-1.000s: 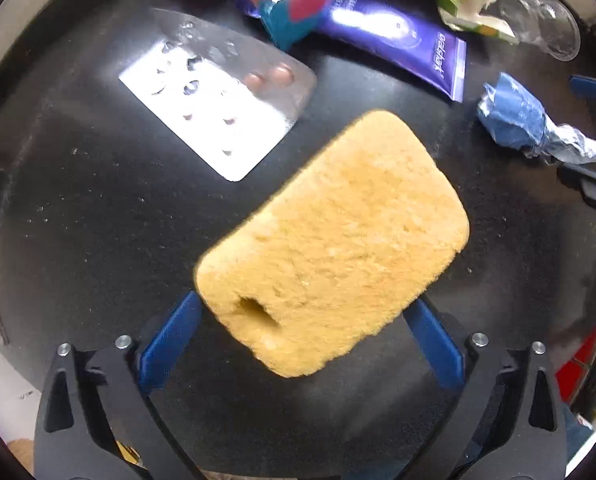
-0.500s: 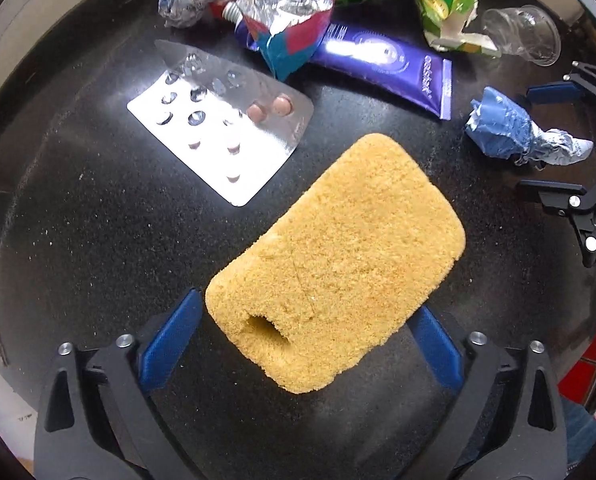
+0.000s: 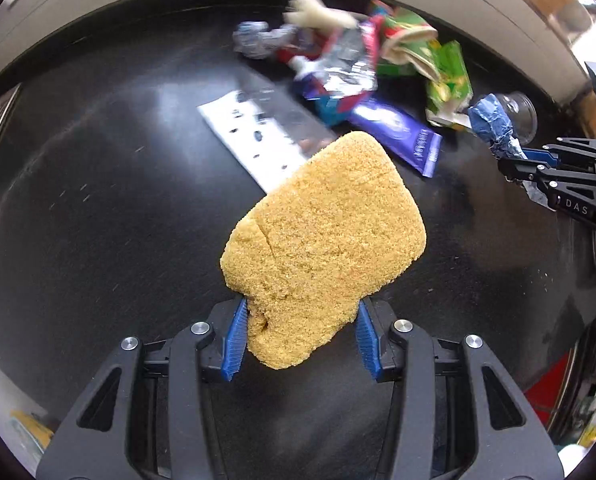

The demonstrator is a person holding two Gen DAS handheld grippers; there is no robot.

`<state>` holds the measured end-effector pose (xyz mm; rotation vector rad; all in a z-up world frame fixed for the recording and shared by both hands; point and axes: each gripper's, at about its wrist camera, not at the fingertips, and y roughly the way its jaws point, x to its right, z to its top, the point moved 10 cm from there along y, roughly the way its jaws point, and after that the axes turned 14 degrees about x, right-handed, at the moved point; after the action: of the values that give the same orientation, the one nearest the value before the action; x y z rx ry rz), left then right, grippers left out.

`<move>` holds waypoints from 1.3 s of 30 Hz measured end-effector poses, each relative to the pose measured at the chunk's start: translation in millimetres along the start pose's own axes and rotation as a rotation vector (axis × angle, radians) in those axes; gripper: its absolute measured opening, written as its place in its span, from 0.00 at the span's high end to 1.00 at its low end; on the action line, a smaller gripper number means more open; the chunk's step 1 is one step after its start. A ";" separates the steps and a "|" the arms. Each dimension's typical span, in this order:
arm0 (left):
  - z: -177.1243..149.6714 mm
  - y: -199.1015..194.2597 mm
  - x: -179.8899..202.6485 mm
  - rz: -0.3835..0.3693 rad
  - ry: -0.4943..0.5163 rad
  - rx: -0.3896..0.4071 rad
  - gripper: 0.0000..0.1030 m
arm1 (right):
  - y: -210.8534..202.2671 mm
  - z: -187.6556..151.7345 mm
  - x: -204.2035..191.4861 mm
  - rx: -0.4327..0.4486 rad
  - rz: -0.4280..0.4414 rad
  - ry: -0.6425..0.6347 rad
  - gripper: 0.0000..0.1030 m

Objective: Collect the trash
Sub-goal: 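Grasp the yellow sponge with the left tool while the right tool grasps the blue foil wrapper, then carry both items over the yellow-rimmed bin and open both tools to drop them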

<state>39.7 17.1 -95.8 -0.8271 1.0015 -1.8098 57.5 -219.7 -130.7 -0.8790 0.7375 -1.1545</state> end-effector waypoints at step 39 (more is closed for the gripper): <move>-449.3 6.6 -371.0 0.307 -1.362 0.107 0.39 | 191.3 -99.7 -707.3 -0.344 0.513 -0.816 0.70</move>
<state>-191.9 485.8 -353.0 -1.4046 0.0960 -0.6800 -119.7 474.8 -312.5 -1.2404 0.4314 -0.1586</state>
